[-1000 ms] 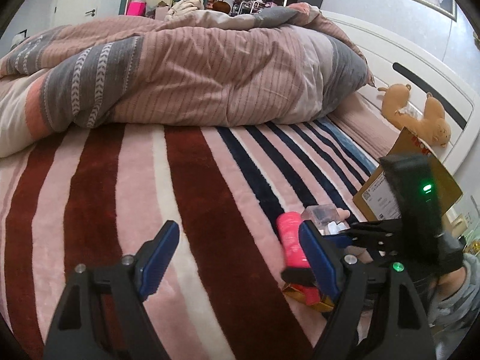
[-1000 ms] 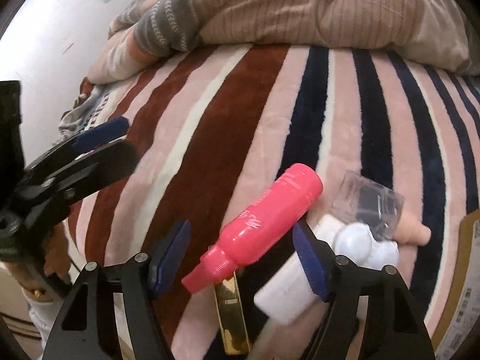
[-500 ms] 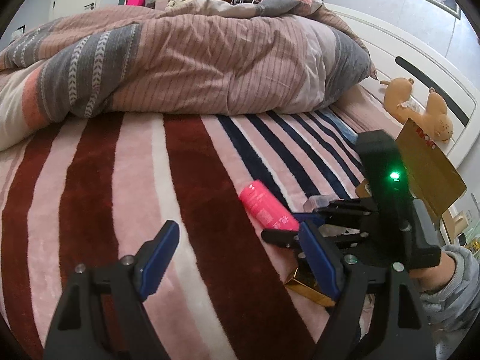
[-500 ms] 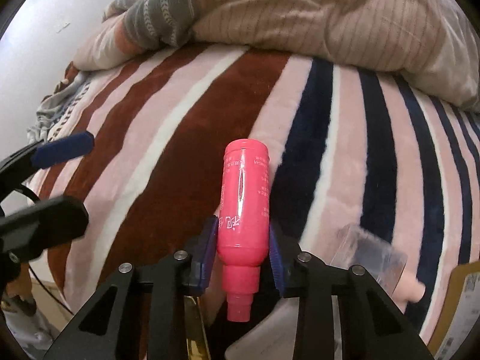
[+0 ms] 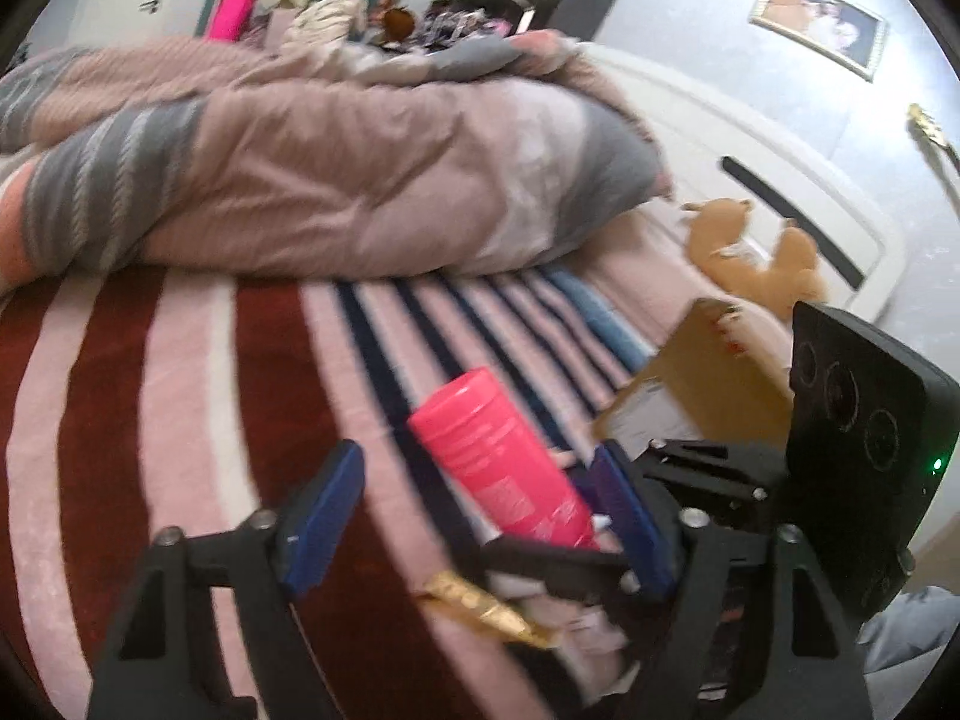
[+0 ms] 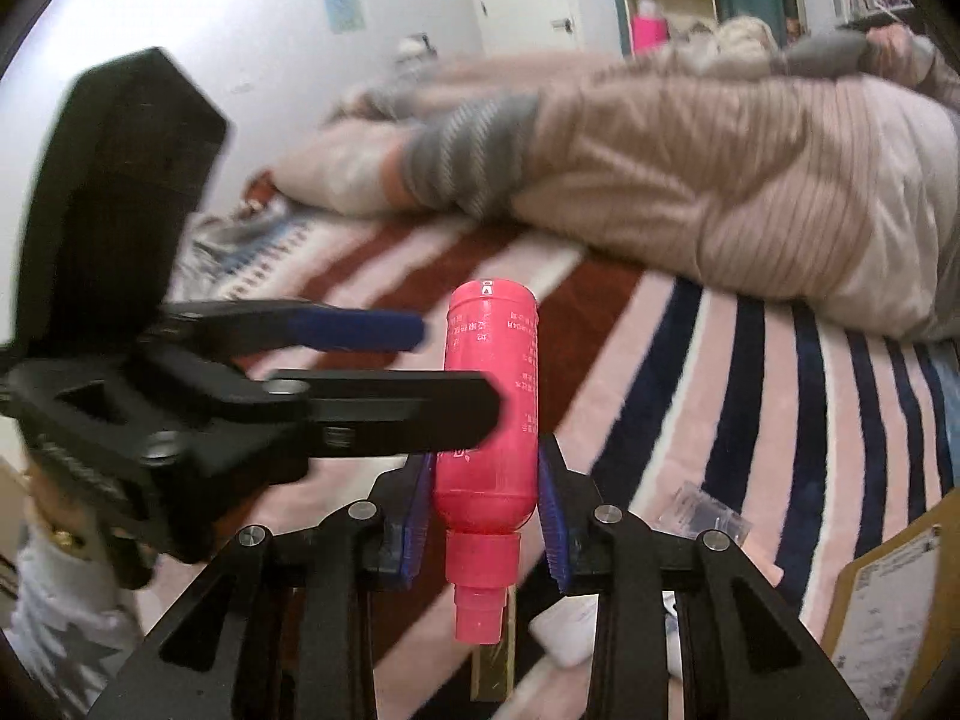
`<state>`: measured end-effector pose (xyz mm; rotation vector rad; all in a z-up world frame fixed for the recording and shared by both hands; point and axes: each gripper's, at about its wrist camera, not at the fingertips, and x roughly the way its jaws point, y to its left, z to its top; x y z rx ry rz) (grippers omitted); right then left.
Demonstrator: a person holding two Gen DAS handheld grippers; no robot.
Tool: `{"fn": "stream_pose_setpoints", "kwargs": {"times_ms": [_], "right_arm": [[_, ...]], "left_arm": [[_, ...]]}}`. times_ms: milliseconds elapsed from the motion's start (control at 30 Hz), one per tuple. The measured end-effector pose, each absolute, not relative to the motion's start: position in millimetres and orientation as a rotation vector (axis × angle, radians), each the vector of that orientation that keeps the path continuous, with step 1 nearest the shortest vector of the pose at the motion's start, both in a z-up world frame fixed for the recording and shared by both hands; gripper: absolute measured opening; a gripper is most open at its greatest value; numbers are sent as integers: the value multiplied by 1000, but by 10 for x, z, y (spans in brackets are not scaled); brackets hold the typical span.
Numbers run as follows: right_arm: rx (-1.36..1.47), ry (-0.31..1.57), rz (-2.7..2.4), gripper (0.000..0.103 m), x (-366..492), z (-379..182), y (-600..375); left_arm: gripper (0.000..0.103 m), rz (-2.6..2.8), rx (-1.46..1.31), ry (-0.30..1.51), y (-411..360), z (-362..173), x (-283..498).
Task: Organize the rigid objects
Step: 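Lower the pink bottle into the cardboard box and open the right gripper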
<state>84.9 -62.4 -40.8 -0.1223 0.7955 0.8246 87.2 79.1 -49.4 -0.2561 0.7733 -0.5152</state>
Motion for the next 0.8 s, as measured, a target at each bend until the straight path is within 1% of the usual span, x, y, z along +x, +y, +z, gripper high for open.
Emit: {"fn": "stream_pose_setpoints", "kwargs": {"times_ms": [33, 67, 100, 400, 533, 667, 800], "right_arm": [[-106, 768, 835, 28, 784, -298, -697], [-98, 751, 838, 28, 741, -227, -745], [-91, 731, 841, 28, 702, -146, -807], [0, 607, 815, 28, 551, 380, -1671], [35, 551, 782, 28, 484, 573, -2146], [85, 540, 735, 28, 508, 654, -2612], [125, 562, 680, 28, 549, 581, -3036]], "left_arm": [[52, -531, -255, 766, 728, -418, 854], [47, -541, -249, 756, 646, -326, 830], [45, -548, -243, 742, 566, -237, 801], [44, -575, -98, 644, -335, 444, 622], [44, -609, -41, 635, -820, 670, 651], [44, -653, 4, 658, -1275, 726, 746], [44, -688, 45, 724, -1721, 635, 897]]}}
